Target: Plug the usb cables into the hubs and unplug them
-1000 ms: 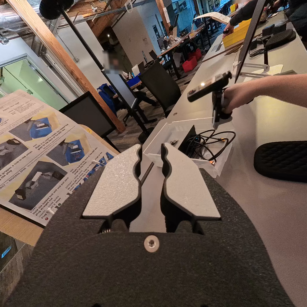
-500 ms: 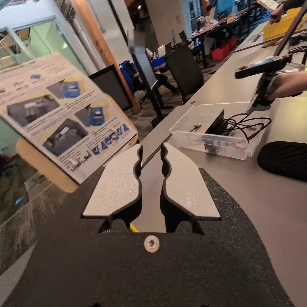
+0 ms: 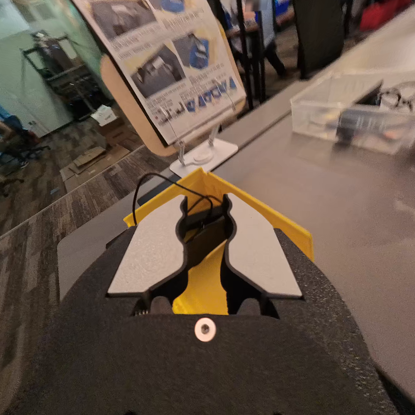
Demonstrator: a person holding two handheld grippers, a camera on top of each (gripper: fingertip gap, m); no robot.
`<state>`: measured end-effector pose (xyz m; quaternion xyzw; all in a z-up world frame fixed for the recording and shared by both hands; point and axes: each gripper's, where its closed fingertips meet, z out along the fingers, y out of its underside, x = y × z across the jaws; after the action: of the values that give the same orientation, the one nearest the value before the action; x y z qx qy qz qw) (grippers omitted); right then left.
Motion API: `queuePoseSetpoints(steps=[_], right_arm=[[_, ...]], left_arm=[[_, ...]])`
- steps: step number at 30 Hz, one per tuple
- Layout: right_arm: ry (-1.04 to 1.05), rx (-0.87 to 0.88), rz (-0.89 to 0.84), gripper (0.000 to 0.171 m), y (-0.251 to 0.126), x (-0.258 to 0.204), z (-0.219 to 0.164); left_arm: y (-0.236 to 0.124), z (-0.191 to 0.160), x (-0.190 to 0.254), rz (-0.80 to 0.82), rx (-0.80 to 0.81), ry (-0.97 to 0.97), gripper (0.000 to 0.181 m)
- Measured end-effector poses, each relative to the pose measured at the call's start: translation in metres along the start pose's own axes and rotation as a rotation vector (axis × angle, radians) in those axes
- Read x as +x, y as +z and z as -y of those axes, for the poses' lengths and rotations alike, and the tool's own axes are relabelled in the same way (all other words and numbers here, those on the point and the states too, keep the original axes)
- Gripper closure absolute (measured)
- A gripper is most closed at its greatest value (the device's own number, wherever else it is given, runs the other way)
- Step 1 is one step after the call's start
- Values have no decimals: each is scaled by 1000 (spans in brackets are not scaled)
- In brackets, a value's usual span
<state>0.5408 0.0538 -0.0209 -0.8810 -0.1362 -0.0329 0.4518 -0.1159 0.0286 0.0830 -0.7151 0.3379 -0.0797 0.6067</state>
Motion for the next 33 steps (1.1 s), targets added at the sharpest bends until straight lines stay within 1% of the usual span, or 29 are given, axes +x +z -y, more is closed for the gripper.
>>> queuePoseSetpoints(steps=[2,4,6,8,12,16,19,22,23,25,27,29,30,31,33], right_arm=[[-51,137,16,123,-22,-14,35],[-88,268,62,122,-42,-36,70],[-104,393,123,123,-59,-62,101],[-111,517,224,123,-72,-93,128],[-95,734,419,124,-94,-148,175],[-94,873,526,125,-107,-183,211],[-125,979,552,126,-115,-201,228],[-170,1049,580,124,-119,-217,230],[-204,1052,566,124,-118,-220,230],[-286,984,496,124,-111,-217,230],[-347,1008,447,125,-117,-209,241],[-326,1064,452,126,-126,-201,259],[-293,1062,470,125,-124,-198,263],[-264,1039,492,125,-119,-197,262],[-236,999,543,126,-102,-200,245]], left_arm=[[7,-27,0,-77,-115,95,150],[13,-56,-3,-112,-246,215,146],[18,-76,-6,-123,-341,315,145],[23,-84,-6,-126,-386,373,145],[35,-82,-3,-150,-414,427,145],[45,-87,-7,-123,-502,527,145],[53,-92,-4,-134,-553,591,146],[63,-96,-4,-141,-635,671,146],[67,-95,-4,-148,-649,681,147],[79,-89,-3,-163,-653,659,148],[89,-85,-1,-197,-644,628,157],[99,-83,-5,-196,-641,611,158],[102,-85,-8,-199,-660,604,156],[105,-88,-11,-206,-680,605,152],[113,-95,-18,-231,-725,644,149]])
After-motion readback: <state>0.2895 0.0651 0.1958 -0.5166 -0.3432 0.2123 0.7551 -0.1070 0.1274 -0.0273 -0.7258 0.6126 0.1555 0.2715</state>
